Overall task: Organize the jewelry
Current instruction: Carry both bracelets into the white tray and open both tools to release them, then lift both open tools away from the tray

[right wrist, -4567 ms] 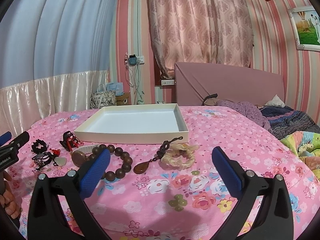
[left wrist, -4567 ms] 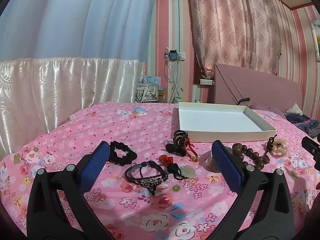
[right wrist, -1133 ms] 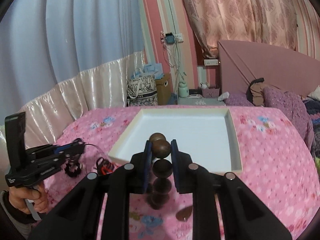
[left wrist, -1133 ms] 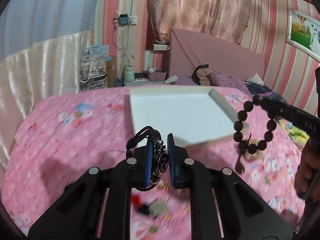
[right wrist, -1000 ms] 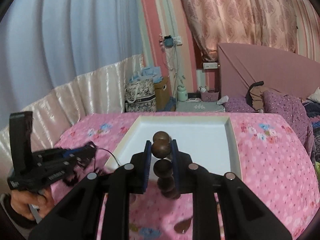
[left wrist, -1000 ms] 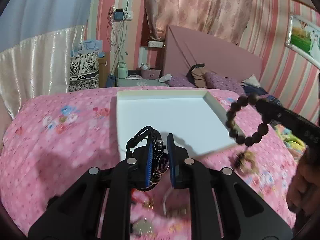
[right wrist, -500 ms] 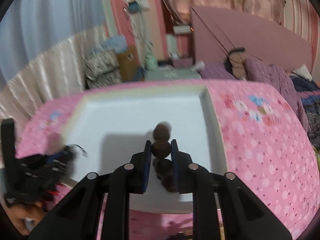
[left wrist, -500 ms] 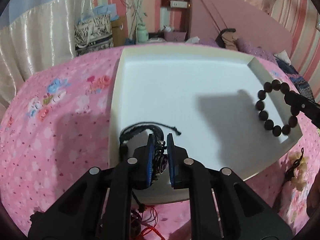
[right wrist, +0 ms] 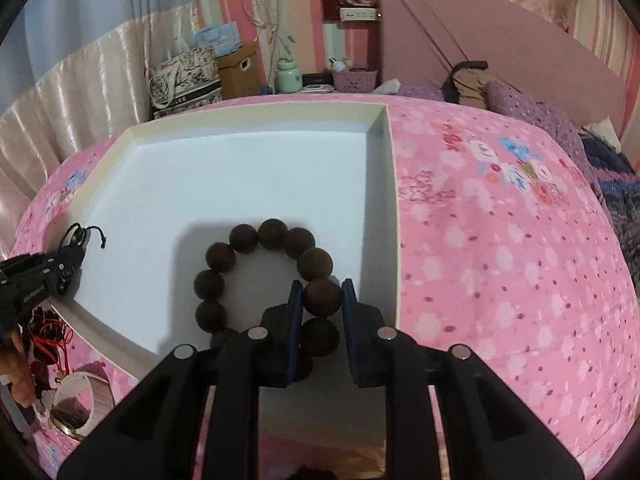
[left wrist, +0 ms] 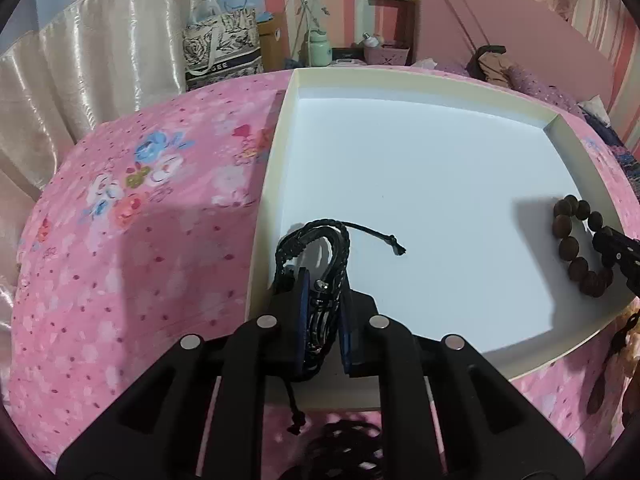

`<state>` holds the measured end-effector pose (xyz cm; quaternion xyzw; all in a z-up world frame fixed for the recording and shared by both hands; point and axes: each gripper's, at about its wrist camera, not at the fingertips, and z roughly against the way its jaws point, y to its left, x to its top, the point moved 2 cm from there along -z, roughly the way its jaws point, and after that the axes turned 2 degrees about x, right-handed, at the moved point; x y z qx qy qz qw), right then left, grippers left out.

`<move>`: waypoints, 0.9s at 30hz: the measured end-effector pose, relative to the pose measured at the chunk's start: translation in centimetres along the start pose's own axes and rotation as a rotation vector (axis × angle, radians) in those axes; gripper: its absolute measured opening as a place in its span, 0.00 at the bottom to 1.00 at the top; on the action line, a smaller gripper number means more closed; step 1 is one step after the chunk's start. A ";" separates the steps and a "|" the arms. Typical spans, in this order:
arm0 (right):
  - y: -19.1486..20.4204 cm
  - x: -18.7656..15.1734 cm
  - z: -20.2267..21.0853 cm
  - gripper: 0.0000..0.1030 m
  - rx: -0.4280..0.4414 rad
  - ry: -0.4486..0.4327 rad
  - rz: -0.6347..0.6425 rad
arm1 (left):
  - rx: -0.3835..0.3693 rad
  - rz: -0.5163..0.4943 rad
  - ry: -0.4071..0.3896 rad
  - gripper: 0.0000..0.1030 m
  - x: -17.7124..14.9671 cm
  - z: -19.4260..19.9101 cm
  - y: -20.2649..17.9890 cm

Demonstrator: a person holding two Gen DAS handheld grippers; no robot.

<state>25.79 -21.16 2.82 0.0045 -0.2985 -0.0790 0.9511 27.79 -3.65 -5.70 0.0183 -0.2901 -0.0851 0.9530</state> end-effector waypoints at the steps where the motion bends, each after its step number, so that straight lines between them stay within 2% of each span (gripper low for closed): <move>1: 0.3 0.0 -0.1 0.19 -0.006 -0.003 0.000 | 0.002 0.000 0.003 0.11 -0.1 0.2 0.1; 8: 1.6 -0.3 -0.7 0.20 -0.042 -0.003 0.056 | 0.009 -0.023 -0.002 0.12 -1.2 0.7 -0.2; 10: 1.5 -0.3 -0.7 0.20 -0.041 -0.002 0.055 | 0.004 -0.029 -0.008 0.16 -1.4 1.0 -0.2; 11: 1.4 -0.2 -0.7 0.21 -0.039 0.000 0.052 | -0.002 -0.023 -0.012 0.23 -1.7 0.9 -0.2; 12: 1.5 -0.2 -0.6 0.29 -0.025 -0.003 0.052 | -0.013 -0.016 -0.014 0.27 -1.8 0.9 -0.2; 13: 1.7 -0.1 -0.4 0.42 -0.008 -0.013 0.056 | -0.024 -0.015 -0.015 0.27 -1.9 1.0 -0.2; 15: 2.2 0.0 0.4 0.60 -0.012 -0.052 0.067 | -0.035 -0.023 -0.022 0.32 -1.8 1.3 -0.5; 17: 2.5 0.3 1.1 0.60 -0.002 -0.074 0.061 | -0.032 -0.038 -0.027 0.41 -1.5 1.5 -0.9; 19: 2.9 0.8 1.8 0.60 0.025 -0.094 0.056 | -0.044 -0.039 -0.043 0.42 -1.6 2.2 -0.7; 21: 3.6 1.2 2.8 0.62 0.024 -0.124 0.071 | -0.056 -0.031 -0.062 0.55 -1.4 3.1 -0.7; 24: 4.2 1.6 4.6 0.68 0.031 -0.174 0.086 | -0.078 -0.033 -0.115 0.69 -1.1 5.0 -0.7; 27: 4.2 1.5 6.6 0.69 0.045 -0.217 0.090 | -0.106 -0.026 -0.159 0.76 -1.5 7.1 -0.1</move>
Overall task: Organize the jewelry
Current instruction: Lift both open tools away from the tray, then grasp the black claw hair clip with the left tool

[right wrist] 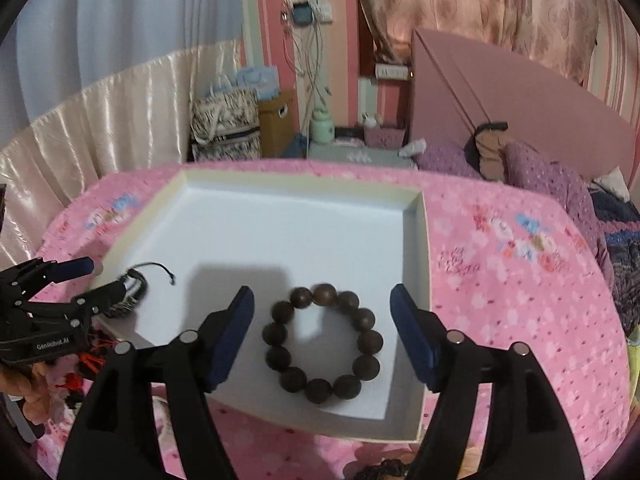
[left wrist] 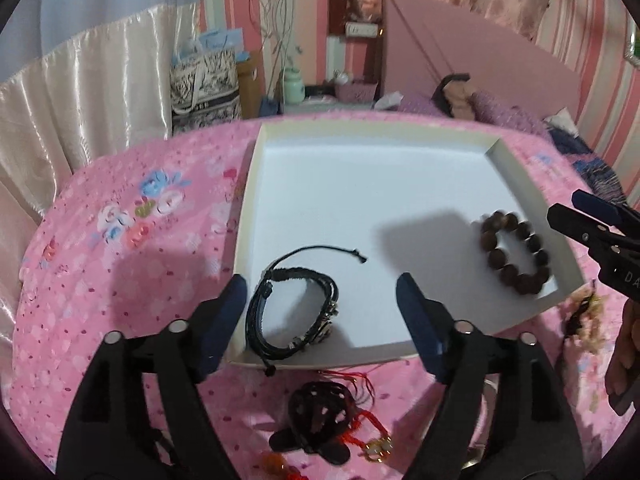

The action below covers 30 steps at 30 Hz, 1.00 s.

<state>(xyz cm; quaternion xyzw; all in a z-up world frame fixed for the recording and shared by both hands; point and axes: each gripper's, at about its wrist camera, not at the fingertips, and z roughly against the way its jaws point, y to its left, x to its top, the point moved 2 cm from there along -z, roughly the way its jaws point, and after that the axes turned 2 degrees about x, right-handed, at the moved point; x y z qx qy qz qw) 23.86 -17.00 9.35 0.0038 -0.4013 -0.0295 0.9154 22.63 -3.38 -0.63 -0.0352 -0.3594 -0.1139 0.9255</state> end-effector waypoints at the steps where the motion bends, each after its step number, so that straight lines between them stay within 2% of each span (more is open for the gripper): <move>1: -0.2 -0.1 0.9 0.71 0.004 -0.020 -0.001 | -0.008 0.003 -0.014 0.76 0.1 0.5 0.1; 4: -1.8 -1.1 3.8 0.75 -0.008 -0.074 -0.009 | -0.015 0.007 -0.072 0.83 -0.5 3.5 1.6; 7: -5.1 -2.9 6.9 0.77 -0.031 -0.115 -0.034 | 0.024 0.004 -0.139 0.87 -1.7 6.1 3.6; 8: -6.2 -3.7 7.8 0.77 -0.042 -0.120 -0.046 | 0.065 -0.003 -0.157 0.88 -2.6 7.0 4.5; 10: -8.7 -5.8 9.6 0.77 -0.048 -0.127 -0.084 | 0.095 0.009 -0.181 0.88 -4.2 8.4 6.2; 15: -11.9 -11.1 12.9 0.77 -0.059 -0.136 -0.186 | 0.100 0.103 -0.210 0.88 -9.8 10.9 9.8; 20: -9.5 -14.2 13.1 0.77 -0.023 -0.123 -0.214 | 0.131 0.106 -0.176 0.88 -13.9 10.0 7.8; 22: -8.2 -14.9 12.5 0.77 0.000 -0.110 -0.217 | 0.109 0.085 -0.152 0.88 -14.6 9.9 7.0; 24: -6.7 -15.1 11.8 0.77 0.013 -0.100 -0.199 | 0.055 0.085 -0.140 0.88 -14.6 9.8 5.8; 30: -2.5 -14.4 9.9 0.77 0.057 -0.068 -0.140 | 0.013 0.068 -0.096 0.88 -13.3 8.3 3.4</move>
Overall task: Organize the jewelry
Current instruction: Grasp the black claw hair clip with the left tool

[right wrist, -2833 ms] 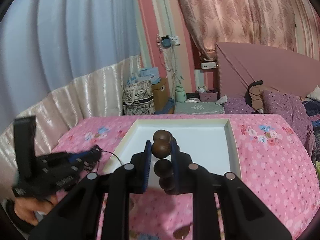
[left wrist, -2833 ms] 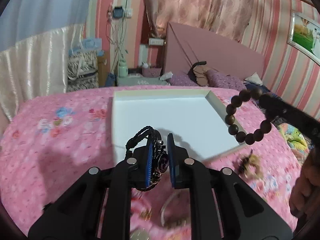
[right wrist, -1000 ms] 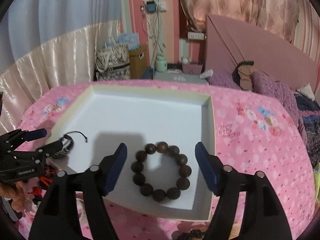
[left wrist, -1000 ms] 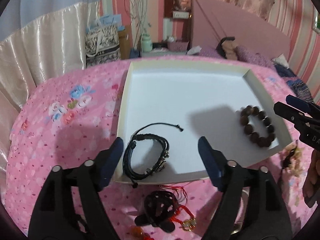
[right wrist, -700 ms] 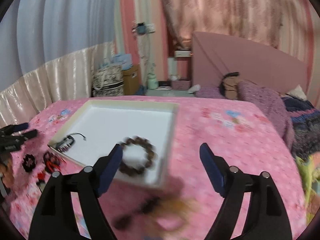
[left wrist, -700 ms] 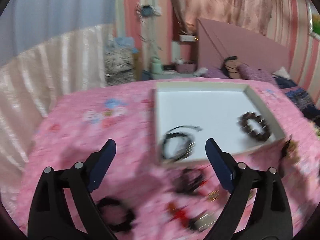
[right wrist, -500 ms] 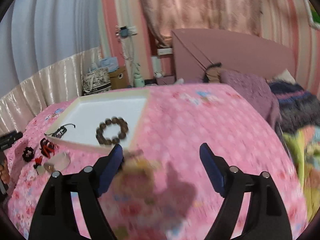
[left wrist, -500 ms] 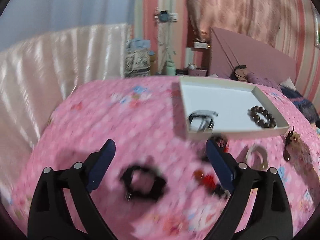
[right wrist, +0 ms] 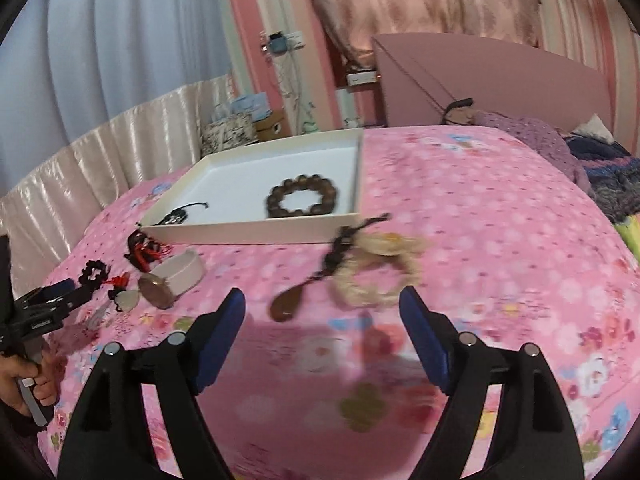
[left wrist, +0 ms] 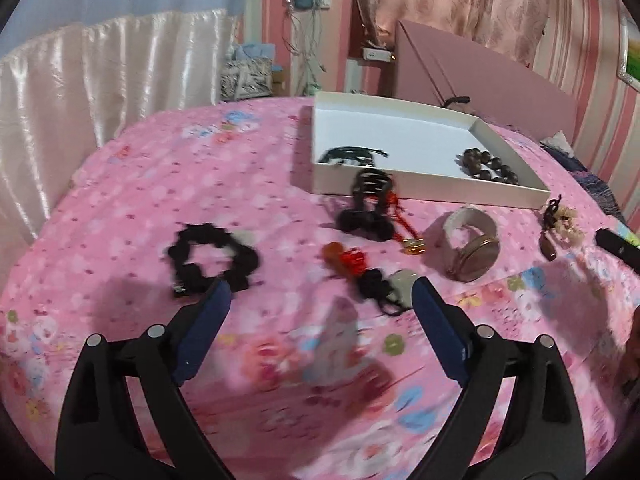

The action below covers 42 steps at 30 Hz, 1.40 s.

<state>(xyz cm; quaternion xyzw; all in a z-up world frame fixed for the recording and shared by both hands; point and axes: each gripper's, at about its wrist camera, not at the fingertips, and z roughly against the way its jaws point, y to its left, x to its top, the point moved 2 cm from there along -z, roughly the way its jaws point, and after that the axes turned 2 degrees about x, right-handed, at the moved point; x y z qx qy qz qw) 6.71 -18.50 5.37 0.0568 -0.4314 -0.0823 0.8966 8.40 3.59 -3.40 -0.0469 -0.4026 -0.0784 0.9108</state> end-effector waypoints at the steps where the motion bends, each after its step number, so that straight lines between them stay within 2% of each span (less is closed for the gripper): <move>1: 0.6 -0.1 -0.3 0.77 0.002 0.007 0.010 | 0.001 -0.006 0.003 0.88 0.1 -0.2 -0.4; 4: 1.8 -0.2 -0.7 0.77 0.004 0.010 0.032 | -0.012 -0.022 0.006 0.88 0.4 -0.9 -1.5; 8: 2.3 -0.3 -0.8 0.77 -0.002 0.007 0.056 | -0.041 -0.019 -0.032 0.88 1.7 -0.4 -2.2; 11: 2.1 0.0 -1.0 0.77 0.000 0.004 0.048 | -0.028 -0.046 -0.044 0.88 2.6 -0.8 -2.6; 14: 1.6 0.4 -1.1 0.77 -0.001 0.007 0.043 | 0.028 -0.050 -0.039 0.82 3.3 -1.5 -1.7; 16: 1.3 0.5 -1.2 0.77 -0.009 0.011 0.051 | 0.023 -0.036 -0.022 0.81 3.6 -2.2 -1.1; 18: 1.0 0.6 -1.3 0.77 -0.007 0.013 0.048 | 0.017 -0.070 0.009 0.74 3.5 -3.3 -1.5; 21: 0.7 0.6 -1.6 0.77 0.004 0.016 0.025 | -0.005 -0.127 0.038 0.74 3.2 -4.7 -2.6; 26: 0.4 0.4 -2.0 0.77 0.004 0.033 0.031 | -0.041 -0.102 0.080 0.74 3.4 -6.1 -2.8; 28: 0.3 0.4 -2.3 0.77 0.007 0.037 0.024 | -0.030 -0.107 0.094 0.74 3.4 -6.7 -3.0; 29: 0.3 0.5 -2.4 0.77 0.008 0.037 0.026 | -0.029 -0.101 0.114 0.70 3.4 -7.2 -3.0; 30: 0.3 0.5 -2.5 0.77 0.011 0.041 0.026 | -0.038 -0.092 0.122 0.60 3.5 -7.5 -2.9; 31: 0.3 0.5 -2.7 0.77 0.012 0.045 0.027 | -0.050 -0.088 0.130 0.57 3.4 -7.7 -3.0; 33: 0.2 0.4 -2.9 0.77 0.015 0.054 0.024 | -0.066 -0.084 0.134 0.43 3.4 -7.9 -3.0; 34: 0.2 0.3 -3.0 0.77 0.016 0.055 0.022 | -0.072 -0.084 0.130 0.39 3.4 -7.8 -3.0; 35: 0.2 0.3 -3.0 0.77 0.017 0.055 0.021 | -0.084 -0.087 0.127 0.25 3.4 -7.7 -3.1; 36: 0.2 0.4 -3.0 0.77 0.018 0.054 0.020 | -0.092 -0.092 0.125 0.18 3.4 -7.5 -3.2; 39: 0.2 0.4 -3.1 0.77 0.021 0.067 0.030 | -0.101 -0.091 0.113 0.06 3.3 -6.9 -3.2; 42: 0.3 0.5 -3.5 0.77 0.019 0.087 0.032 | -0.091 -0.094 0.111 0.06 3.3 -6.9 -3.1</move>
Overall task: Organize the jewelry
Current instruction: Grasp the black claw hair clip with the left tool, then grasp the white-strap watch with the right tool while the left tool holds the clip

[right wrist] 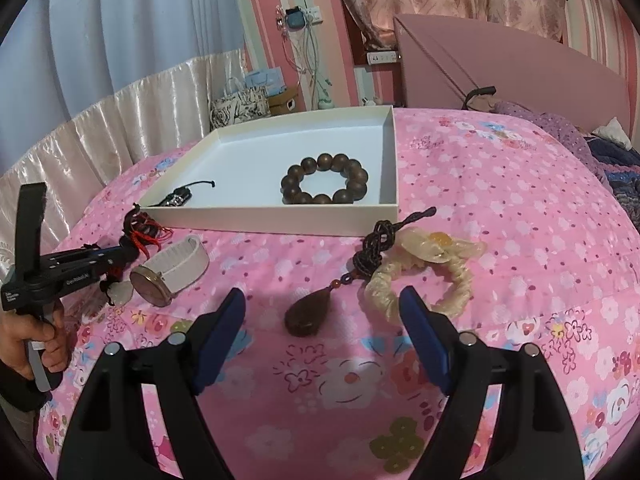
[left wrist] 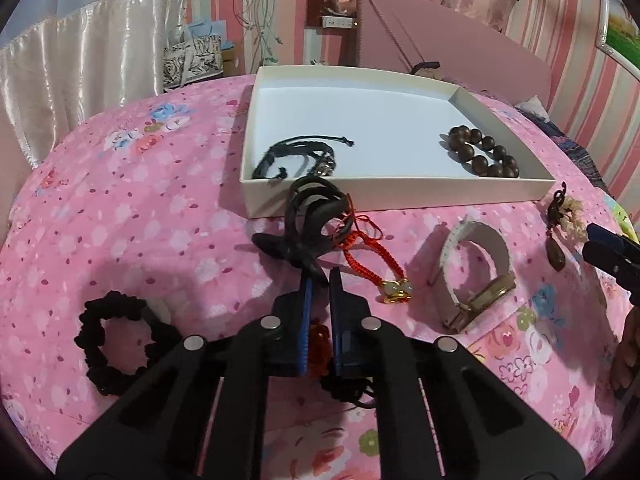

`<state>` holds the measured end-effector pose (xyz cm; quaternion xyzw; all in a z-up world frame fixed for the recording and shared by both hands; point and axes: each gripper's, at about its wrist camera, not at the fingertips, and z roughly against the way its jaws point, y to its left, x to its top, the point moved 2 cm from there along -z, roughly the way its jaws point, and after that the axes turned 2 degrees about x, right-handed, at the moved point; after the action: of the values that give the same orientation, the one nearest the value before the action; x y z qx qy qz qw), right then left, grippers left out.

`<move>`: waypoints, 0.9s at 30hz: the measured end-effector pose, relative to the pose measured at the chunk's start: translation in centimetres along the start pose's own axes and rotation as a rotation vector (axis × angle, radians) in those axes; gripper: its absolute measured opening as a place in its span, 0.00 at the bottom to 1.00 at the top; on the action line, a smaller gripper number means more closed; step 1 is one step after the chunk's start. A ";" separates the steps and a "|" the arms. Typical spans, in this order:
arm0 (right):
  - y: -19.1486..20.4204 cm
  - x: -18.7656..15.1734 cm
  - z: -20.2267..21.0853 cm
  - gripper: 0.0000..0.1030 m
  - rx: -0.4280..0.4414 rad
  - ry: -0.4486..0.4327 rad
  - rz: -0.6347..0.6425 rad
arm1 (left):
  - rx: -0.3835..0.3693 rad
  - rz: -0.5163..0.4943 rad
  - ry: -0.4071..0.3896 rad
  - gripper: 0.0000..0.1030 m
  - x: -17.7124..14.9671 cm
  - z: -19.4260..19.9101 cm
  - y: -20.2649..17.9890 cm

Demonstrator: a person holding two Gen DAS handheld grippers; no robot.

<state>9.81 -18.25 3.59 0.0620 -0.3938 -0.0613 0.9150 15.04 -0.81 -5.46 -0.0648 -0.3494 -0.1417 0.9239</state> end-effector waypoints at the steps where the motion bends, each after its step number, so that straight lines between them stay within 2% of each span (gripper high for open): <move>1: 0.1 0.1 -0.1 0.77 -0.005 0.004 0.004 | 0.003 0.003 0.006 0.06 0.1 -0.1 0.1; 4: 0.4 0.1 -0.4 0.77 -0.010 0.007 0.011 | -0.006 0.033 0.020 0.13 0.2 -0.5 0.4; 6: 0.4 0.1 -0.4 0.77 -0.008 0.009 0.008 | 0.000 0.033 0.017 0.14 0.3 -0.7 0.3; 7: 0.3 0.1 -0.5 0.77 -0.008 0.010 0.006 | 0.005 0.040 0.017 0.13 0.3 -0.8 0.4; 8: 0.3 0.1 -0.5 0.77 -0.007 0.010 0.002 | 0.009 0.052 0.016 0.03 0.4 -0.9 0.5; 9: 0.2 0.1 -0.5 0.77 -0.008 0.010 -0.002 | 0.009 0.065 0.016 0.02 0.4 -0.9 0.8; 21: 0.0 0.1 -1.1 0.76 -0.004 0.043 -0.002 | 0.030 0.101 -0.082 0.02 1.1 2.3 1.8; 23: -0.1 0.1 -1.5 0.73 -0.012 0.061 -0.008 | 0.029 0.107 -0.091 0.02 1.2 3.0 2.0; 25: 0.0 0.0 -1.9 0.57 0.001 0.081 -0.012 | 0.028 0.110 -0.096 0.02 1.1 3.3 2.2; 27: 0.3 0.1 -1.8 0.54 0.020 0.074 -0.011 | 0.027 0.111 -0.095 0.02 0.9 3.7 2.3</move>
<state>11.22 -17.81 2.49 0.0753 -0.3599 -0.0601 0.9280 14.08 1.97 -2.11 -0.0785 -0.3907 -0.0824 0.9134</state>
